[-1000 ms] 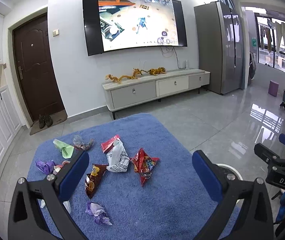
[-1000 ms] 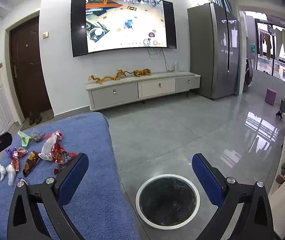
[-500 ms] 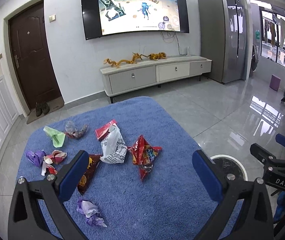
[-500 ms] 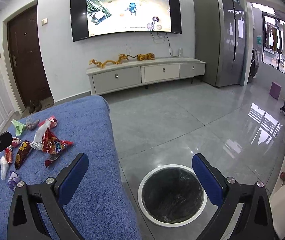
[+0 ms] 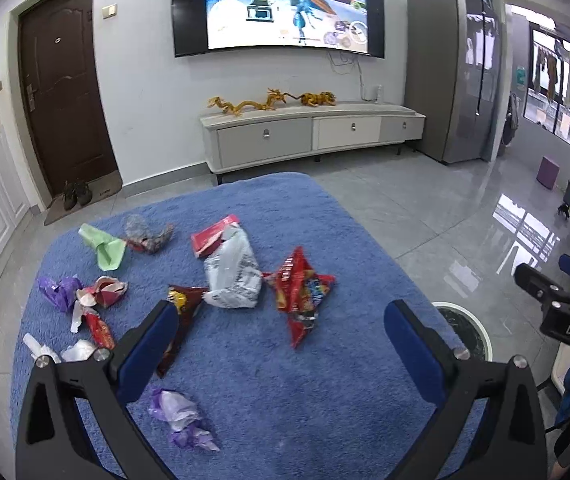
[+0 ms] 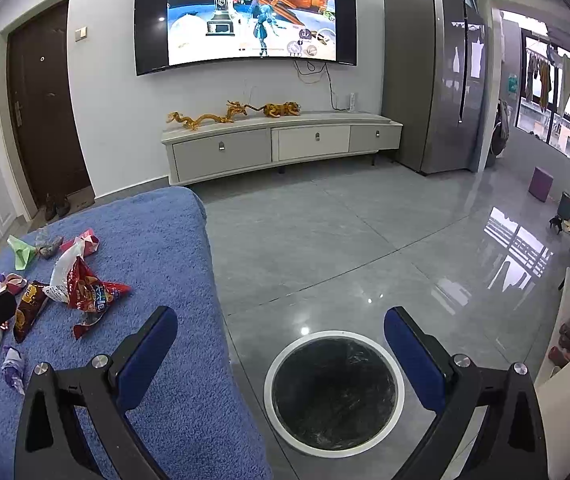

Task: Collect trash
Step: 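Move both grippers toward the wrappers on the blue rug, then grasp the clear plastic bag with the left gripper while the right grasps the red chip bag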

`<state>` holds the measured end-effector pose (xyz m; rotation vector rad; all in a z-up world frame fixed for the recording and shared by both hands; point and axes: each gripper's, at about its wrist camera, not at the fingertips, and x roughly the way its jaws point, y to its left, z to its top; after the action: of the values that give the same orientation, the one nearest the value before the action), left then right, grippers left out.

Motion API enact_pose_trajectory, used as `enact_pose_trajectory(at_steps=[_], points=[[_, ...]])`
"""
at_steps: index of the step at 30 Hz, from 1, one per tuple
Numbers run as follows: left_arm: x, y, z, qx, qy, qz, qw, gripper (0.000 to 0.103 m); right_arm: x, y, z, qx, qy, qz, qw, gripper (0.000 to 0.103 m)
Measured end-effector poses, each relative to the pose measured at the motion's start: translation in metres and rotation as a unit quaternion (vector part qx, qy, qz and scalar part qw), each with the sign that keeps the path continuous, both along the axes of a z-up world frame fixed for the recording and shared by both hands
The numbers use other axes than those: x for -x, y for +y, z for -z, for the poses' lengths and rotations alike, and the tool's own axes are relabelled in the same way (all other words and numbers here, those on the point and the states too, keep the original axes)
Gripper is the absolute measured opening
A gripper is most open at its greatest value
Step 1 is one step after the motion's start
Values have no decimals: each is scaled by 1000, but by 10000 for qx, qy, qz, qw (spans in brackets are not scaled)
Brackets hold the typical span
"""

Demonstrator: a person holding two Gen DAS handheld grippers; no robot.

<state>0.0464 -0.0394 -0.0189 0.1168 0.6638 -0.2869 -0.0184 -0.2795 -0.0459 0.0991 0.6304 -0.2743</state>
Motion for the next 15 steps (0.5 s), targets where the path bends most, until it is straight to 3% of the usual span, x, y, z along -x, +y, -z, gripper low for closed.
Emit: enact_pose_trajectory(at_steps=[11,15], points=[[-11,96,14,358,148,-887,9953,103,-13,41,-13,-7,-68,-622,9980,103],[-12,139,29,417,357,-1251,9906,97,-24,60,-6,-192,2,-1047,9943,103]])
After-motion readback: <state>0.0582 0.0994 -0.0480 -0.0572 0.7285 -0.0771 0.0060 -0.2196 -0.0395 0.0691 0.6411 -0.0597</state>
